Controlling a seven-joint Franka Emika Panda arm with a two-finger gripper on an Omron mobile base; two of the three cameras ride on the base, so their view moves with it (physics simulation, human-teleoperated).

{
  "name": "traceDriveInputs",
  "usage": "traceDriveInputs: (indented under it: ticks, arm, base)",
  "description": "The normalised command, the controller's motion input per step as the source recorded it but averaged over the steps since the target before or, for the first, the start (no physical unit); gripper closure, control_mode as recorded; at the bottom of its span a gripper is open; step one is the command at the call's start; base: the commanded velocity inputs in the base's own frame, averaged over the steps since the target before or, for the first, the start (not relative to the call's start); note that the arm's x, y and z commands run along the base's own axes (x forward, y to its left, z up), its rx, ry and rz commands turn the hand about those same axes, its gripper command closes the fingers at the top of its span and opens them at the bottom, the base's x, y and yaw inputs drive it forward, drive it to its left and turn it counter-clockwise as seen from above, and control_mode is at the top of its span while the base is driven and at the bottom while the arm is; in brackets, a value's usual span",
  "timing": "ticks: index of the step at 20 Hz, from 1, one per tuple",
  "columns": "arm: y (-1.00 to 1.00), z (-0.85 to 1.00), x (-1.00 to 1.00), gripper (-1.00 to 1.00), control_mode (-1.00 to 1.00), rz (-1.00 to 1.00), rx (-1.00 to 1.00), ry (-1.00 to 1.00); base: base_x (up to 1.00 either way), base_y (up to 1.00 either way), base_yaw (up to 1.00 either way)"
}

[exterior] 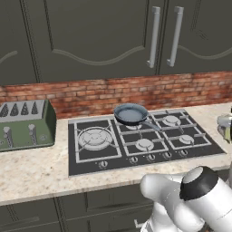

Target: Pick up the butter stick and place it in the pan. Then turn on the burner for the pan.

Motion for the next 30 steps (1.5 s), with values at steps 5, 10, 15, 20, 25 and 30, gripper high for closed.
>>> traceDriveInputs:
  ticks: [5,10,15,20,25,30]
  arm:
    - [0.81,0.11,0.0,1.0,-1.0,0.13,-0.05,-0.15]
    - [0.77,0.31,0.0,1.0,-1.0,0.03,-0.08,-0.02]
    - [0.79,0.34,0.0,1.0,-1.0,0.0,-0.09,0.0]
    - [0.72,0.11,0.0,1.0,-1.0,0.0,-0.08,0.0]
    - [0.41,0.09,0.07,1.0,-1.0,0.0,-0.04,0.04]
    - [0.33,0.1,0.21,1.0,-1.0,0.0,0.0,0.0]
  base:
    - [0.0,0.0,0.0]
    - [0.0,0.0,0.0]
    - [0.0,0.0,0.0]
    - [0.0,0.0,0.0]
    - [0.0,0.0,0.0]
    - [0.0,0.0,0.0]
